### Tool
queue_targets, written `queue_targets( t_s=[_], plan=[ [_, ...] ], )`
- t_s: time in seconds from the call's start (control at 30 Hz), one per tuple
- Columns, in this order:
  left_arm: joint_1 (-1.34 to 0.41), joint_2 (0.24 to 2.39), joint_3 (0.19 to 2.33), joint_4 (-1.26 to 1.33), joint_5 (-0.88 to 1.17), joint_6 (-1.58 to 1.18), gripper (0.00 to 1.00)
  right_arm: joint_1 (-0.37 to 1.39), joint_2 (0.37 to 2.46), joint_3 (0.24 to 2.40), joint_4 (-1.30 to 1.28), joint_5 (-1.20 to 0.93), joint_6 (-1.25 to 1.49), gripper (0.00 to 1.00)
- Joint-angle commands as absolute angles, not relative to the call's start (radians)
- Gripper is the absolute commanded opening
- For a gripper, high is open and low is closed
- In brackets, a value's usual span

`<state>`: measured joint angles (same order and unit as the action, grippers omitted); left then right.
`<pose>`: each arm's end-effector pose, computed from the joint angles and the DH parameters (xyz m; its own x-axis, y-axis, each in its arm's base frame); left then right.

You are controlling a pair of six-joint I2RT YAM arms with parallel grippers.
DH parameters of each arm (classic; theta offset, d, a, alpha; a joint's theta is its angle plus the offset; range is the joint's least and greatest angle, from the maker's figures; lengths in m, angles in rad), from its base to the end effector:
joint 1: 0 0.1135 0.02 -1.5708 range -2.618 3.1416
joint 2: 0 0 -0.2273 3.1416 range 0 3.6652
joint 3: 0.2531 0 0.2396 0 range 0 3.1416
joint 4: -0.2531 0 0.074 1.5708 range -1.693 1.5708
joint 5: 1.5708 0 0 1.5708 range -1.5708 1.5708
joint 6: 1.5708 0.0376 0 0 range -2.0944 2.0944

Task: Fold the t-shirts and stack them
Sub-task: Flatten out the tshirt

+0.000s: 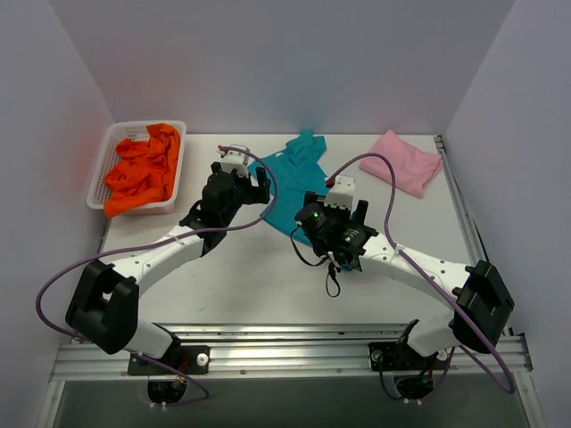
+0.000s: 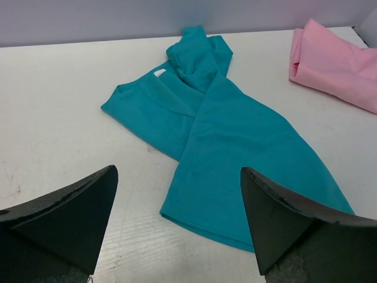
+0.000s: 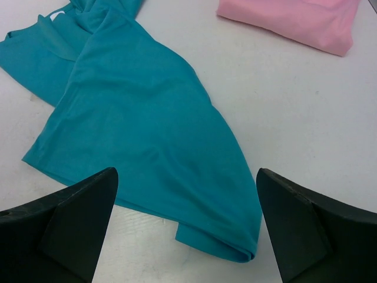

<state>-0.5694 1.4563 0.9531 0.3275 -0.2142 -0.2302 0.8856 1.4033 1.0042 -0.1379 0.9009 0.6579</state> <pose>0.2866 -0.1740 0.2607 -0.2233 -0.1218 -0.9671 0.3077 0.9326 -0.1885 0.2144 0.2158 0.2530 -0.2895 0.2457 -0.9251 0.1548 0.9658 0.2081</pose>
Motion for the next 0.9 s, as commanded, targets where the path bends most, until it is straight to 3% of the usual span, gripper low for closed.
queue_targets(
  t_s=[0.0, 0.57, 0.87],
  plan=[
    [-0.568, 1.460, 0.982, 0.313, -0.265, -0.247, 0.94, 0.894, 1.397, 1.031, -0.123, 0.933, 0.635, 1.00],
    [-0.594, 1.667, 1.011, 0.111, -0.423, -0.521, 0.99, 0.894, 1.325, 0.954, -0.061, 0.902, 0.583, 1.00],
    [-0.603, 1.726, 0.933, 0.219, -0.420, -0.538, 0.99, 0.890, 1.324, 0.959, -0.084, 0.907, 0.601, 1.00]
  ],
)
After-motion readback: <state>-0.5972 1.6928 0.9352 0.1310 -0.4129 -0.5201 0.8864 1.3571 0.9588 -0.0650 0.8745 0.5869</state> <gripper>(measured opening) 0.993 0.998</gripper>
